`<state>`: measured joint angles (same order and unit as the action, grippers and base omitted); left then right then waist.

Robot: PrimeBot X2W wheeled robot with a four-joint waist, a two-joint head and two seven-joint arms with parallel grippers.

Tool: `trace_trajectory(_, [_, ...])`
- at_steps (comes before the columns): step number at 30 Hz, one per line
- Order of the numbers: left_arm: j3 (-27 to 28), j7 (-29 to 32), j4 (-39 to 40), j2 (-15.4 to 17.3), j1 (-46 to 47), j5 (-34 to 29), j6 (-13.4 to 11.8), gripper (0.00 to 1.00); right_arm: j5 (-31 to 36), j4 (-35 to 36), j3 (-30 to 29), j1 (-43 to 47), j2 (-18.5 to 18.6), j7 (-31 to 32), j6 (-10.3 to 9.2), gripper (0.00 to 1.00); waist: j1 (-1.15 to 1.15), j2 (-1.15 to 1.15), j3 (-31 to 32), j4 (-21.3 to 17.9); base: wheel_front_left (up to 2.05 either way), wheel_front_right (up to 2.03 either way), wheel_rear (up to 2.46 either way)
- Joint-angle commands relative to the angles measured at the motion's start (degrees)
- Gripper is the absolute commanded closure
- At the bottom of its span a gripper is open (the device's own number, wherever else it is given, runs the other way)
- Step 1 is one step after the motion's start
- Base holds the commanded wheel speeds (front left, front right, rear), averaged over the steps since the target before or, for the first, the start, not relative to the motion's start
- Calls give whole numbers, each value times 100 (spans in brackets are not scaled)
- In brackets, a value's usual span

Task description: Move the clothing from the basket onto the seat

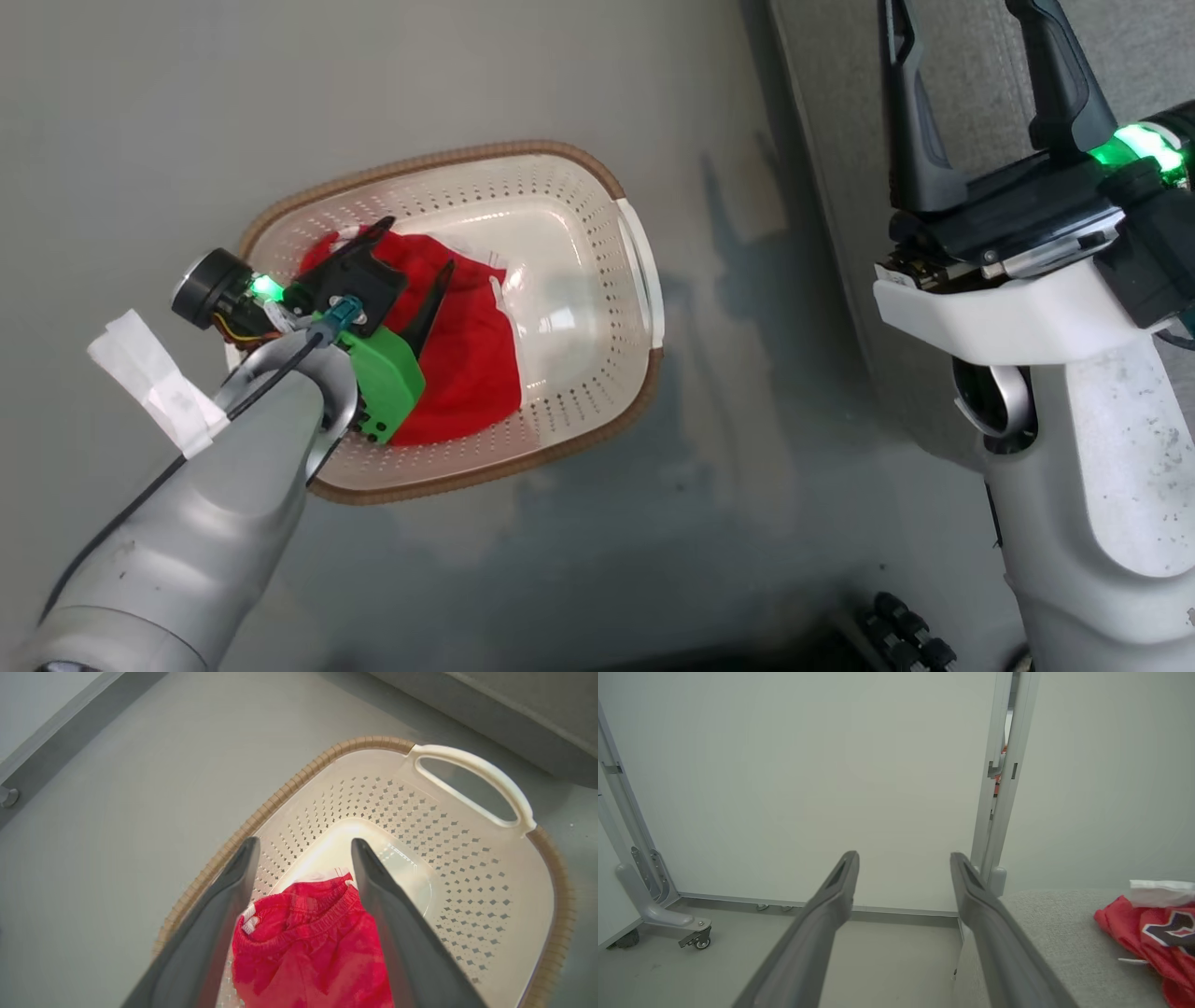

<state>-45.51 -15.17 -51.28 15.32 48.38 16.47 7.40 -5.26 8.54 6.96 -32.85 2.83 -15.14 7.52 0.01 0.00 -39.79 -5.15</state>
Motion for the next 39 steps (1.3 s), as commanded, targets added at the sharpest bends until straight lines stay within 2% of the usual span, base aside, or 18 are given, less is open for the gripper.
trace_trajectory(1, [-132, 4, -176, 91, 208, 7, 11, 0, 26, 57, 17, -125, 11, -1, -6, 0, -1, 0, -751, -371, 0, 0, 0])
trace_trajectory(7, [-841, 70, -1009, 87, 722, 105, 11, 0, 62, 218, 94, -238, 11, -1, -6, 0, -1, 0, -1188, -452, 0, 0, 0])
trace_trajectory(19, [-1838, 381, -1788, 125, 1566, 369, 11, 0, 53, 656, 137, -87, 11, -1, -6, 0, -1, 0, -1895, -590, 0, 0, 0])
trace_trajectory(31, [-2409, 1128, -2115, 84, 1926, 551, 11, 0, 72, 985, 90, 136, 12, -1, -6, 0, -1, 0, -2197, -490, 0, 0, 0])
trace_trajectory(39, [-2587, 1561, -2216, 82, 2020, 382, 11, 0, 121, 1099, -6, 308, 12, -1, -6, 0, -1, 0, -2292, -460, 0, 0, 0])
